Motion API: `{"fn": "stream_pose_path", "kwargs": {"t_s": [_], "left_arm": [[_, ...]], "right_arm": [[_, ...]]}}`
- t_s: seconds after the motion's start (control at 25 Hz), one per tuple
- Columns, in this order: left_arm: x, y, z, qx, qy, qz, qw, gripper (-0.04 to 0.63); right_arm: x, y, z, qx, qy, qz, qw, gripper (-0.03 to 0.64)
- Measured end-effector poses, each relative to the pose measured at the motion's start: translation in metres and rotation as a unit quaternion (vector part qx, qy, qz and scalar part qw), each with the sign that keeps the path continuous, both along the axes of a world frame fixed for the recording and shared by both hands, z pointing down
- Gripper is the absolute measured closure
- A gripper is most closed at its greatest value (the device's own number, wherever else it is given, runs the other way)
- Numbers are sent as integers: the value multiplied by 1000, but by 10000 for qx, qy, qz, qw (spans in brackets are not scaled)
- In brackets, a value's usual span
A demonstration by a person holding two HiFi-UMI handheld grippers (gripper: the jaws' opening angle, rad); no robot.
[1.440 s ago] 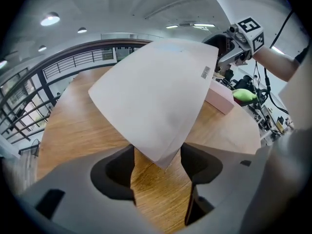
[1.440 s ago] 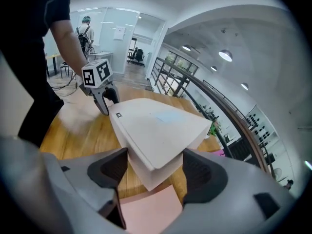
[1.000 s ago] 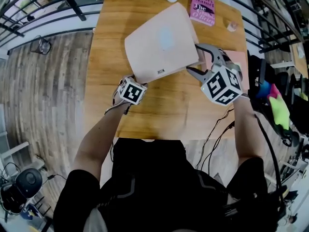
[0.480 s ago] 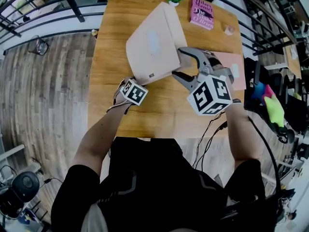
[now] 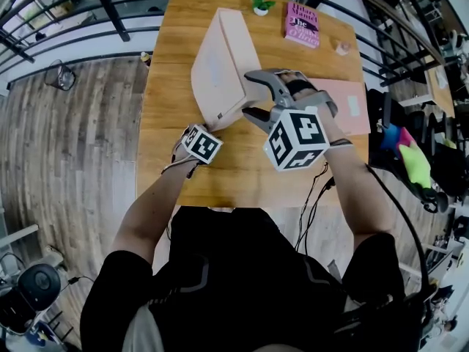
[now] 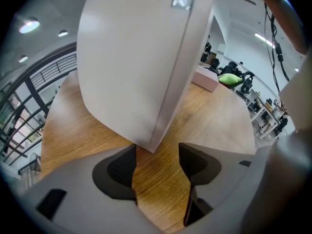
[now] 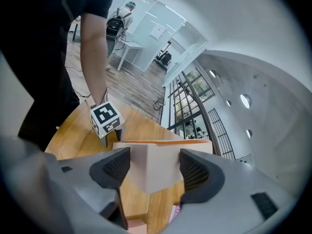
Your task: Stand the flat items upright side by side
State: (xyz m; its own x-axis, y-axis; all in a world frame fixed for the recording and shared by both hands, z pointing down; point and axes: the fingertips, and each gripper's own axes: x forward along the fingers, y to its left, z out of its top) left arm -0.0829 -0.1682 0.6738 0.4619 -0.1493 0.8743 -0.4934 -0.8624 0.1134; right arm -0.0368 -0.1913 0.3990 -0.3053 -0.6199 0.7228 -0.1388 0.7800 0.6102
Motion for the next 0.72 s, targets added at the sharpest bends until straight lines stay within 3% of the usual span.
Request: {"fn": "stream_pose_path", "kwargs": {"t_s": [0.16,0.28,0.56,0.72], "left_arm": [[-14,-3,-36,534,324,-396,9973,307],[-31,-14,-80,1049,724,-847,9882,307],[-76,-17,-172,1571,1798,-1925,9518,307],[-99,-11,-212,1837,2077,-2304,9327,307]], "right_arm": [[-8,1,0,53,-14,-72,10000,290],[-17,0,0,50,-94,-192,9998,288],[-39,0,0,166,-504,-401,9978,284],[-48,0,-1,199,-731,-465,9960,282]]}}
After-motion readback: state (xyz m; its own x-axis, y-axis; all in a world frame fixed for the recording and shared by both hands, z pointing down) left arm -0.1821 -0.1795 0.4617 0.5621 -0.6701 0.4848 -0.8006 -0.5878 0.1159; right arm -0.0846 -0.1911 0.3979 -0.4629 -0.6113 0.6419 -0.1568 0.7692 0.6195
